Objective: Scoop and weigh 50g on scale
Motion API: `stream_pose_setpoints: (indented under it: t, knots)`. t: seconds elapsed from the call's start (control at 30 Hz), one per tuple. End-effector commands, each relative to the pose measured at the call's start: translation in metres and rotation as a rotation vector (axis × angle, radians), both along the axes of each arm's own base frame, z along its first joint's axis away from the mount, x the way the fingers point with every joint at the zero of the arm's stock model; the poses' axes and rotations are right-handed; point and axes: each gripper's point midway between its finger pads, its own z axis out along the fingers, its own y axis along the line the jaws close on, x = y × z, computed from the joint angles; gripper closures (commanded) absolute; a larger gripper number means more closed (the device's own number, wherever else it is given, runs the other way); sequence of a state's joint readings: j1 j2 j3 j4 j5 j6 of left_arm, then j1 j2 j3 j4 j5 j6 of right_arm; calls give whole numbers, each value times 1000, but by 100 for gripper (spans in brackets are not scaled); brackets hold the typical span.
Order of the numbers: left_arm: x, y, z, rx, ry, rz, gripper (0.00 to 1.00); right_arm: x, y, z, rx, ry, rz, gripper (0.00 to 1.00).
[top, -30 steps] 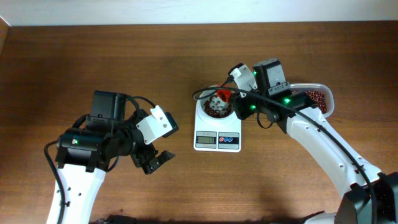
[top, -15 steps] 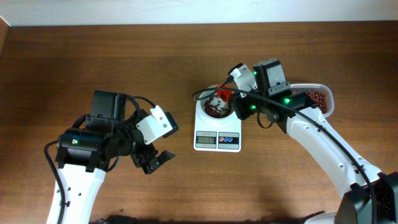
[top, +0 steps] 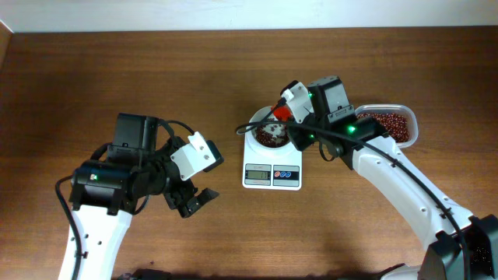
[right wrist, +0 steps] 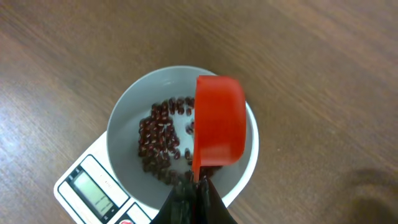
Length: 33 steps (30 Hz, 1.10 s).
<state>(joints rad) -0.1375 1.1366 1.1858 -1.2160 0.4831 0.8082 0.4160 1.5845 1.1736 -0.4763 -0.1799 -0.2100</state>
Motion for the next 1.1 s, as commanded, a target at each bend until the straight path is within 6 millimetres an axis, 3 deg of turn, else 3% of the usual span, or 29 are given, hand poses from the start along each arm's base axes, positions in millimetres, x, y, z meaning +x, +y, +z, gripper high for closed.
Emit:
stream_pose_setpoints:
  t: [0.0,0.5,0.63,0.73,0.87,0.9,1.07]
  knots:
    - [1,-2,10,-15,-34,-16,1,1,3,15,-2,-53,15,96]
    - [1,-2,10,-15,-34,-16,1,0,6,18,-145,-138,-5,96]
    - [1,-2,10,-15,-34,-16,1,-1,4,33,-125,-168,-16,96]
    - [1,-2,10,-15,-34,-16,1,-5,0,56,-100,-218,-25,96]
    - [1,-2,10,-15,-34,-16,1,-6,-27,91,-88,-288,-148,96]
    - [1,-2,10,-15,-34,-16,1,-6,-49,99,-117,-303,-212,96]
    - [1,-2,10,-15,-34,-16,1,-7,-118,92,-203,-241,-422,96]
